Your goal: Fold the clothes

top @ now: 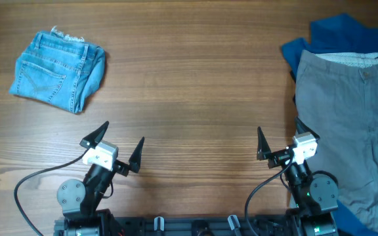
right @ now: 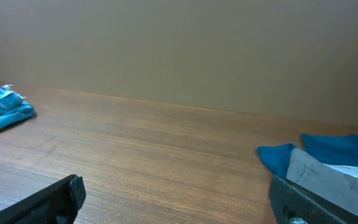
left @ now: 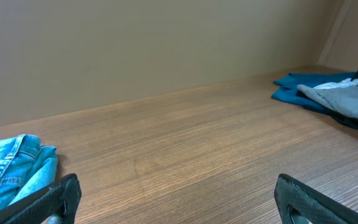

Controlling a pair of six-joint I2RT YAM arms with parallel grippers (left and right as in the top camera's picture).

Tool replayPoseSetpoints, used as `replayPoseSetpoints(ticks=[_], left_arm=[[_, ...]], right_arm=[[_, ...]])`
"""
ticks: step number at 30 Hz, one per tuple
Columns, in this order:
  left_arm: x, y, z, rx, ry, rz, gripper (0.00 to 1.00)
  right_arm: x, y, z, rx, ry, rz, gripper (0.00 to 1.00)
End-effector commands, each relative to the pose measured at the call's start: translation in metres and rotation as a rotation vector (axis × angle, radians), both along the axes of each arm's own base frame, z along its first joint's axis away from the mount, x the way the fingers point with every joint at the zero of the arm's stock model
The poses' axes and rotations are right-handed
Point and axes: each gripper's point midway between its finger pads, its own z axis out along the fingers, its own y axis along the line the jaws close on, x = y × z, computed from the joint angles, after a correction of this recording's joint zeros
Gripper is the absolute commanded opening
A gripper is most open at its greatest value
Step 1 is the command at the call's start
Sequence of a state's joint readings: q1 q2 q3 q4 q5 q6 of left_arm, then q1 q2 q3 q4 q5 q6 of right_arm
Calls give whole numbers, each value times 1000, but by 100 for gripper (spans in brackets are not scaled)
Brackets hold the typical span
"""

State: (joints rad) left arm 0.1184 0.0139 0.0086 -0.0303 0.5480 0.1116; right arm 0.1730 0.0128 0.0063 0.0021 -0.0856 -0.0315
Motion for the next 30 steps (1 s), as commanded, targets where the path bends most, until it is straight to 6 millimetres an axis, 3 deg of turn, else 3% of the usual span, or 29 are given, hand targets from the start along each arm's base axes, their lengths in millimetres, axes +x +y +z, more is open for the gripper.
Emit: replayPoseSetpoints(ticks=[1,3,6,9,12,16,19,22,23,27,30], left_arm=[[-3,-6,0,10,-10,-37,100],[-8,-16,6,11,-33,-103,100],[-13,-22,19,-11,-72,-142,100],[-20,-23,56,-25,-139,-143,100],[-24,-13,105,-40,-176,-72,100],[-13,-4,137,-84,-29,-14,100],[10,3,160,-100,123,24,100],[39,6,176,-115,276,30,100],[55,8,177,-123,359,33,100],[92,12,164,-144,575,42,100],[111,14,151,-150,641,44,100]], right_arm=[[0,1,1,9,-3,8,100],[0,1,1,86,16,8,100],[-1,3,14,370,47,27,100],[-13,14,61,426,-66,135,100],[-25,12,113,420,-129,147,100],[-16,6,142,371,-17,73,100],[23,-18,134,274,219,-152,100],[64,-17,125,189,422,-213,100],[88,-15,125,170,508,-231,100],[152,-27,132,143,719,-282,100],[184,-24,124,8,806,-128,100]])
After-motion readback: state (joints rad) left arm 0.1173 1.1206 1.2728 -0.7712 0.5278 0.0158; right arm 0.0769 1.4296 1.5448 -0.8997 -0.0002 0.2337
